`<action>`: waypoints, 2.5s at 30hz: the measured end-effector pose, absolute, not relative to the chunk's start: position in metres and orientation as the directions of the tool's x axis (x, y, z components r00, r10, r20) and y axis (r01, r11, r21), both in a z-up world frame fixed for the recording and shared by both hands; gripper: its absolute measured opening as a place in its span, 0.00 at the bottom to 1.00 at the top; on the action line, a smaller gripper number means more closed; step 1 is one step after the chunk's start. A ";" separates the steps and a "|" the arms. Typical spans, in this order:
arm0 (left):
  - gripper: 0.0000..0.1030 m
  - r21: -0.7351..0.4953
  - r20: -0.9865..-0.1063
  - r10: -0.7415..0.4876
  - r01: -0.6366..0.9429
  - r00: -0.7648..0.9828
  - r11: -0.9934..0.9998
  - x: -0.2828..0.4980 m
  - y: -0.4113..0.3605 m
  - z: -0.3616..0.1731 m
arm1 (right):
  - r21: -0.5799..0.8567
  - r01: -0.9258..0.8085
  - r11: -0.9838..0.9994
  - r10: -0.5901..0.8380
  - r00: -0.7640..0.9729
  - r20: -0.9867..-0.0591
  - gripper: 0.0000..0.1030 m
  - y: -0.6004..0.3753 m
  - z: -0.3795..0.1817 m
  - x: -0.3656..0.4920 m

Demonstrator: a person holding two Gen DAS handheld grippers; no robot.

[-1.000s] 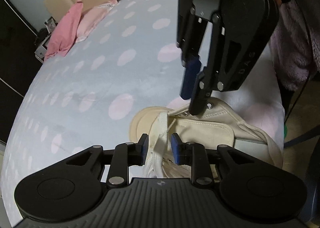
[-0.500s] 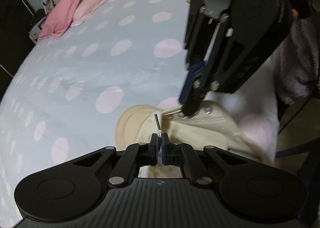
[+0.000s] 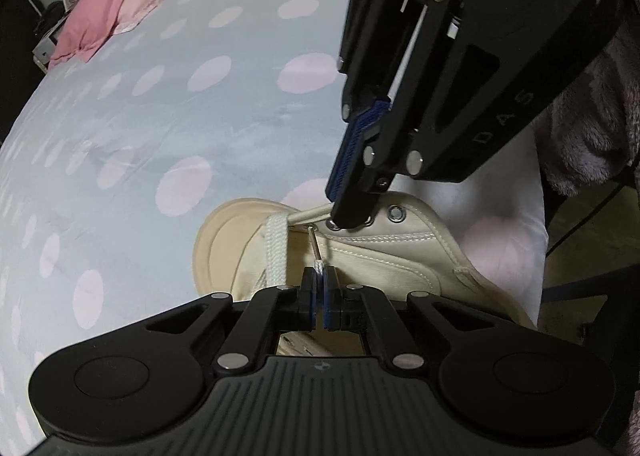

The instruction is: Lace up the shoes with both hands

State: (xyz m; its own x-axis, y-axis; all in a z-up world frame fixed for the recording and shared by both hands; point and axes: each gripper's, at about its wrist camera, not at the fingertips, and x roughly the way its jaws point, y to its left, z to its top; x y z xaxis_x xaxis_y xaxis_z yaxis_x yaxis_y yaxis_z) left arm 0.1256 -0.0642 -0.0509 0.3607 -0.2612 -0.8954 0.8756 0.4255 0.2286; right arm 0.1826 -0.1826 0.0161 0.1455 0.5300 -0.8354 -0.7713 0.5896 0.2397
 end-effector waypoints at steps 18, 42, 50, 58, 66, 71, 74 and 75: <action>0.01 0.282 -0.866 -0.281 0.868 0.413 0.408 0.121 -0.068 -0.047 | 0.237 -0.758 0.608 0.527 0.162 -0.834 0.08 -0.176 0.017 0.168; 0.01 0.292 -0.846 -0.308 0.862 0.434 0.414 0.124 -0.070 -0.042 | -0.372 -0.914 0.163 0.426 0.405 -0.809 0.12 -0.155 -0.002 0.127; 0.01 0.294 -0.847 -0.305 0.862 0.435 0.413 0.125 -0.070 -0.042 | -0.468 -0.883 0.025 0.417 0.435 -0.798 0.10 -0.149 -0.018 0.124; 0.15 0.236 -0.835 -0.331 0.829 0.440 0.507 0.119 -0.057 -0.033 | -0.461 -0.887 0.027 0.418 0.429 -0.801 0.03 -0.157 -0.019 0.130; 0.17 0.186 -0.812 -0.330 0.749 0.482 0.636 0.092 -0.028 -0.014 | -0.454 -0.887 0.088 0.372 0.452 -0.811 0.03 -0.178 -0.018 0.144; 0.17 0.144 -0.806 -0.328 0.701 0.493 0.698 0.074 -0.013 -0.015 | -0.452 -0.871 0.192 0.325 0.491 -0.808 0.03 -0.211 -0.012 0.152; 0.17 0.145 -0.815 -0.314 0.696 0.487 0.703 0.067 -0.008 -0.018 | -0.426 -0.858 0.287 0.294 0.502 -0.813 0.03 -0.228 0.001 0.155; 0.17 0.151 -0.815 -0.307 0.692 0.491 0.706 0.065 -0.006 -0.017 | -0.415 -0.852 0.319 0.284 0.504 -0.816 0.03 -0.237 0.004 0.156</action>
State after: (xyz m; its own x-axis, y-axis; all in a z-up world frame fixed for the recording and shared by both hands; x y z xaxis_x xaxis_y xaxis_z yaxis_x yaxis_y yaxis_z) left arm 0.0648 -0.0056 -0.0175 0.4912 -0.3073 -0.8150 0.6919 0.7061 0.1507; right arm 0.1565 -0.2366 0.0043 0.5038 0.2837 -0.8159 -0.8519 0.3195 -0.4149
